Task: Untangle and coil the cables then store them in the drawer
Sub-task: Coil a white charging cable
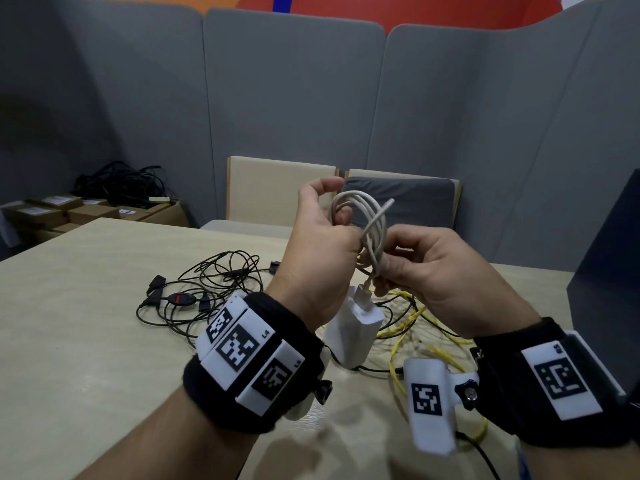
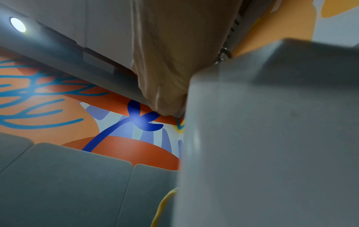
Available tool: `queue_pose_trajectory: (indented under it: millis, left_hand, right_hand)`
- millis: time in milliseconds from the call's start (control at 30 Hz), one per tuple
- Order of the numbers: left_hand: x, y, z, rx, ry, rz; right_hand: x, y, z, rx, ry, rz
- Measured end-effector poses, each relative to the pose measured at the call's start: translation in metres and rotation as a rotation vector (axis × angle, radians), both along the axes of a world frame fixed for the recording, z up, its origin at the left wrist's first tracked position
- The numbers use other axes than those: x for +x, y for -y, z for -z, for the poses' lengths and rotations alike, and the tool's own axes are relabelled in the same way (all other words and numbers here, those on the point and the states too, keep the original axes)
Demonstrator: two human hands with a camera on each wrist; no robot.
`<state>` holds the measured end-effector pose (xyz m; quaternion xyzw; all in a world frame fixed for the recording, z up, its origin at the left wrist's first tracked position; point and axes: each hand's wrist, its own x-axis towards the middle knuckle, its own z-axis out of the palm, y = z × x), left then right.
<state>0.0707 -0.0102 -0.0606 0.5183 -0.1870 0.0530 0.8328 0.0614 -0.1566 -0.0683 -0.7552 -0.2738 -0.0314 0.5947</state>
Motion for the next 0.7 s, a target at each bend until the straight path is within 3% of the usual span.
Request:
queue_pose_trajectory:
  millis: [100, 200, 333, 500, 700]
  left_hand:
    - [0.001, -0.002, -0.004, -0.066, -0.050, -0.001]
    - [0.008, -0.010, -0.008, -0.251, -0.145, 0.038]
    - [0.015, -0.019, -0.010, -0.403, -0.211, 0.084]
    - [0.020, -0.022, -0.009, -0.517, -0.285, 0.066]
    - [0.020, -0.018, -0.005, -0.550, -0.331, 0.049]
  right_hand:
    - [0.000, -0.002, -0.001, -0.026, 0.061, 0.100]
    - [0.006, 0.006, 0.001, -0.143, 0.133, 0.285]
    - [0.009, 0.024, -0.002, -0.182, 0.123, 0.390]
    - [-0.004, 0.046, -0.020, -0.229, 0.085, 0.293]
    - [-0.017, 0.063, -0.033, -0.477, 0.067, 0.230]
